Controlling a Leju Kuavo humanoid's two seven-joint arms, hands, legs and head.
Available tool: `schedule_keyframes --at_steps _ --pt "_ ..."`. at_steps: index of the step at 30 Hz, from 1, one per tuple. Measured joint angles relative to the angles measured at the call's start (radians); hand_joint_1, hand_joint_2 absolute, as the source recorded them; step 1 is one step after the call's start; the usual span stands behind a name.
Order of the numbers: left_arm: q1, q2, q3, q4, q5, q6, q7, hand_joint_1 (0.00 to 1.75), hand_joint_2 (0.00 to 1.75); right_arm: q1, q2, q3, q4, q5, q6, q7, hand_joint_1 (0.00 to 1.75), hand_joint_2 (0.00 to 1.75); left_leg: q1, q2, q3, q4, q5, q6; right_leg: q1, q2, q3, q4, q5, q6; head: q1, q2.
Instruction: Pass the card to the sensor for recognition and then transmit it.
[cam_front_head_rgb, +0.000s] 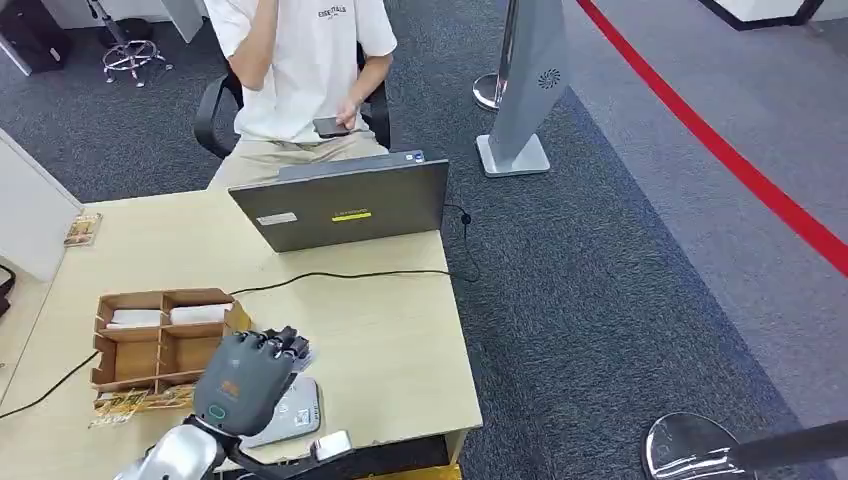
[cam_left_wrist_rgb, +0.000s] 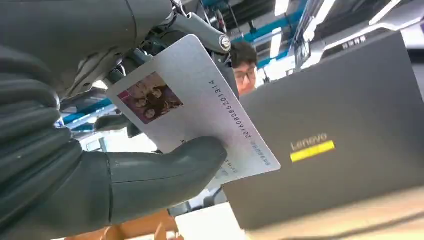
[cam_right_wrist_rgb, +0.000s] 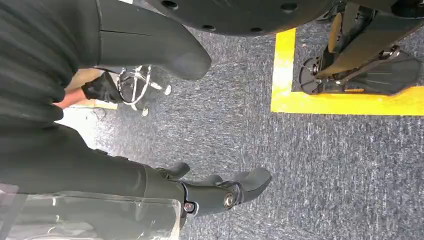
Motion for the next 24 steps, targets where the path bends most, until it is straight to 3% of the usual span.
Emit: schedule_keyframes --at_steps 11,24 --pt "0.062 -0.001 0.016 0.053 0.008 -0.014 -0.003 1.75 1.75 -0.002 0.001 0.000 0.000 0.012 0.003 0.022 0.00 1.75 0.000 0.000 0.000 0.000 0.000 0.000 0.000 0.000 0.000 0.000 0.000 0.000 0.000 0.000" --pt "0.078 -0.038 0.027 0.121 -0.012 -0.010 -0.011 1.75 1.75 -0.003 0.001 0.000 0.000 0.018 0.003 0.022 0.00 1.75 0.000 0.000 0.000 0.000 0.000 0.000 0.000 0.000 0.000 0.000 0.000 0.000 0.000 0.000"
